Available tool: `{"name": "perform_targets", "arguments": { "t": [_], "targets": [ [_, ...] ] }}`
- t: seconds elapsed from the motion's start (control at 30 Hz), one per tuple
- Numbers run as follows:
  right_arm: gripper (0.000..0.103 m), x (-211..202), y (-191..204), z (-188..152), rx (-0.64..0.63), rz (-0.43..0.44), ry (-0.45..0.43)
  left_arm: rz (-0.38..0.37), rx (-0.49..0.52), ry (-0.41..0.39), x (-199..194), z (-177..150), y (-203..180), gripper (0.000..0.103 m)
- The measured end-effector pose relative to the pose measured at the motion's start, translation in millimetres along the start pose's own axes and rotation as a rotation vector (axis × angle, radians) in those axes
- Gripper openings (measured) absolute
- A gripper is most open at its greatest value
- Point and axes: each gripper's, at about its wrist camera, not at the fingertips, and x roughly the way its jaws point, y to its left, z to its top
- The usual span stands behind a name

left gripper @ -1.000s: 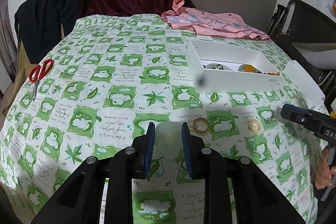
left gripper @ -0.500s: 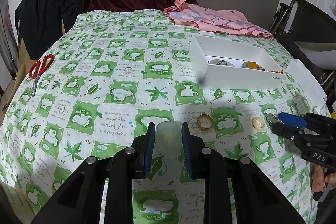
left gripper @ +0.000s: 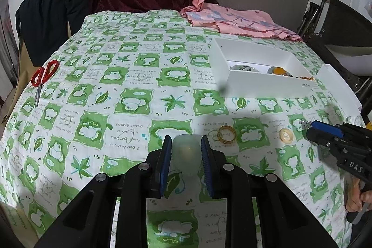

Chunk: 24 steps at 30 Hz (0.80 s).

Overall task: Organize jewelry
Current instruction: 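Lower both held pieces into the vivo box and open both tools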

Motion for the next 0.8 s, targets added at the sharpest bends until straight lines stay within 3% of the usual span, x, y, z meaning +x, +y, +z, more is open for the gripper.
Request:
{"name": "perform_targets", "arguments": {
  "t": [0.3,0.53,0.8],
  "targets": [
    [0.025,-28.9,-20.9,-5.8,0.143,0.124,-0.069,-0.015,-0.033,-0.023,-11.5,-4.2,1.0,0.026],
    [0.025,-52.2,-20.2,-16.6,0.182,0.143,-0.116,-0.033,-0.004,-0.044,-30.7,-16.4,-17.1,0.026],
    [0.025,-74.6,-23.7,28.8,0.182,0.153,-0.197,-0.078,0.003,-0.11,-41.9,39.9,-36.0,0.026]
  ]
}}
